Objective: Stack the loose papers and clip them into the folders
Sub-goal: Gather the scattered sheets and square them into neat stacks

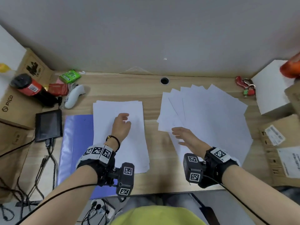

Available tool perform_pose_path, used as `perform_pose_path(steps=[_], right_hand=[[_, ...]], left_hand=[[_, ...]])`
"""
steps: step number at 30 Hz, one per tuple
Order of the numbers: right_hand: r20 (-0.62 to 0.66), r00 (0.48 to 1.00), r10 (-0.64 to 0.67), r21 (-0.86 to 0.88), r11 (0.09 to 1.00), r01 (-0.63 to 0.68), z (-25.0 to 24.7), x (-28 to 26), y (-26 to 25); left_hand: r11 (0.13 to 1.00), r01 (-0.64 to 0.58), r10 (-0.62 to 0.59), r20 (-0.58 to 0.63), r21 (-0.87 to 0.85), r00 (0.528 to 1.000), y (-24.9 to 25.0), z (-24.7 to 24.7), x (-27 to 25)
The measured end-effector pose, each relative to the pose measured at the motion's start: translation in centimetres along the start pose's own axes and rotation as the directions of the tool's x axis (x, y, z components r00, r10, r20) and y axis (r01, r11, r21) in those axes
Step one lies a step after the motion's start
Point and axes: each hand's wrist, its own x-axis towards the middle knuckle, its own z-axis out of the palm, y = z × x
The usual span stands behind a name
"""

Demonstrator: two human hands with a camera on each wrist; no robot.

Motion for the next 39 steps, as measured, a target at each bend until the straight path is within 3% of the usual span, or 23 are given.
perform_pose_path(steps=[3,6,10,20,23,29,34,36,39], right_hand=[[-0.155,0.988,0.014,0.113,0.994,0.004,-4.8,-0.5,1.9],[-0.295,0.955,0.011,0.172,0.984,0.041,-8.8,-0.6,3.6],[-0.415,0.910,-0.011,0.129,0.989,0.071,-13.1,-0.2,5.1],[-0.524,0.848,-0.081,-0.044,0.997,0.068,-20.6,2.1,5.0],[-0.492,0.866,-0.092,-0.122,0.992,0.037,-22.4,3.2,4.7],[-0.282,0.952,-0.119,-0.312,0.950,0.027,-21.1,4.4,5.3],[-0.196,0.959,-0.204,-0.484,0.871,0.087,-20.8,3.5,6.7],[-0.171,0.963,-0.208,-0.467,0.878,0.107,-20.9,3.2,7.1],[-0.164,0.969,-0.186,-0.302,0.944,0.130,-20.8,2.8,7.0]], left_hand=[[1.000,-0.001,-0.005,0.199,0.028,0.980,1.9,3.6,0.2],[0.997,0.018,-0.039,0.302,0.073,0.953,3.2,6.7,0.7],[0.995,0.038,-0.067,0.353,0.088,0.933,4.8,10.1,1.4],[0.990,0.124,-0.142,0.373,0.073,0.917,6.8,14.9,3.2],[0.986,0.143,-0.163,0.367,0.082,0.916,7.4,16.0,3.6],[0.977,0.208,-0.214,0.335,0.055,0.918,9.0,18.4,4.5],[0.974,0.226,-0.221,0.220,0.003,0.950,9.8,19.0,5.2],[0.988,0.154,-0.148,0.250,-0.003,0.957,9.8,19.3,4.7],[0.997,0.073,-0.070,0.268,-0.002,0.961,9.5,19.6,4.3]])
